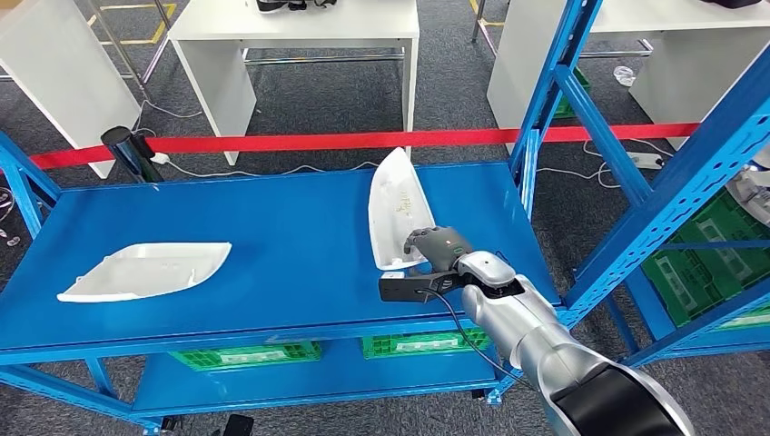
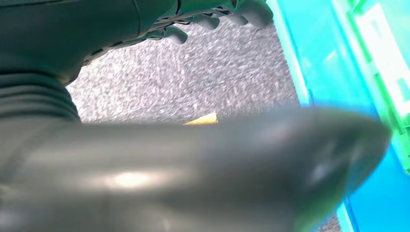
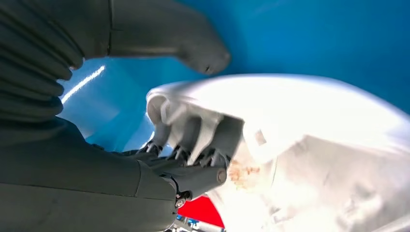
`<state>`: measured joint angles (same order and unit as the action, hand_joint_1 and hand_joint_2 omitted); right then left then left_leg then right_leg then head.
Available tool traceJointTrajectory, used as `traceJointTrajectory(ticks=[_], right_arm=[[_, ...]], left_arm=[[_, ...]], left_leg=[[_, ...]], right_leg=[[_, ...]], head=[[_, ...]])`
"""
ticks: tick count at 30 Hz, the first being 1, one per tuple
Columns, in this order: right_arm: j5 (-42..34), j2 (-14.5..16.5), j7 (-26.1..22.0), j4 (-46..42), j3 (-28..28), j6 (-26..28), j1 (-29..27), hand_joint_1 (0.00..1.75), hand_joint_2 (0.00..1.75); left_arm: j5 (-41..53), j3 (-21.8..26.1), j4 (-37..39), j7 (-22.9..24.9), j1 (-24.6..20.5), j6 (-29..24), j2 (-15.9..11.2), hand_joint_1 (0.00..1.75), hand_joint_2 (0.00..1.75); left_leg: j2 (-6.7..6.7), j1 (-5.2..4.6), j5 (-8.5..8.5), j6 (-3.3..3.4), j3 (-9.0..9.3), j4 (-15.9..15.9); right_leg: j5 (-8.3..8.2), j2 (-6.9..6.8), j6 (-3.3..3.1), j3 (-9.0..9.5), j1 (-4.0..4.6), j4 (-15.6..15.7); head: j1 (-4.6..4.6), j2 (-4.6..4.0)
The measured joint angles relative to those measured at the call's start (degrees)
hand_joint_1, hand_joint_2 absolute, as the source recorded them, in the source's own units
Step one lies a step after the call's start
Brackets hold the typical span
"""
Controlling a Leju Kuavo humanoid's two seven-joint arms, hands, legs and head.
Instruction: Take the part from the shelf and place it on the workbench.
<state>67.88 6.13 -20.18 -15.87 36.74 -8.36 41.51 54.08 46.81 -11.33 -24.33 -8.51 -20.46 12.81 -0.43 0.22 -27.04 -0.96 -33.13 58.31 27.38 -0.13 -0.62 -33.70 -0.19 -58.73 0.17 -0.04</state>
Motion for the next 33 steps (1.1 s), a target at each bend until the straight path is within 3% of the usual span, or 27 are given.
traceJointTrajectory(ticks=[15,27,33], right_arm=[[-0.15,-0.14,-0.62,-0.02,0.0,0.71,0.61,1.75,1.75],[-0.81,-0.12,-0.96,-0.02,0.0,1.85,2.46,1.75,1.75],[-2.77,0.4,-1.07,-0.16,0.0,5.2,4.99,1.75,1.75]], left_arm=[[0.02,0.0,-0.06,-3.77,-0.23,-1.49,0.0,0.0,1.75],[-0.21,0.0,-0.06,-3.91,-0.53,-2.33,-0.01,0.0,1.75],[-1.22,0.01,-0.06,-2.98,-0.59,-2.44,-0.04,0.0,1.75]], left_leg=[[-0.02,0.0,0.01,0.01,0.21,0.0],[-0.01,0.0,0.0,0.01,0.18,0.0],[-0.01,0.0,0.01,0.01,0.14,0.0]], right_leg=[[0.01,-0.02,0.05,0.24,-0.02,0.0],[0.01,-0.01,0.05,0.22,-0.02,-0.01],[0.01,-0.01,0.05,0.18,-0.02,-0.04]], head=[[0.0,0.0],[0.0,0.0],[0.0,0.0]])
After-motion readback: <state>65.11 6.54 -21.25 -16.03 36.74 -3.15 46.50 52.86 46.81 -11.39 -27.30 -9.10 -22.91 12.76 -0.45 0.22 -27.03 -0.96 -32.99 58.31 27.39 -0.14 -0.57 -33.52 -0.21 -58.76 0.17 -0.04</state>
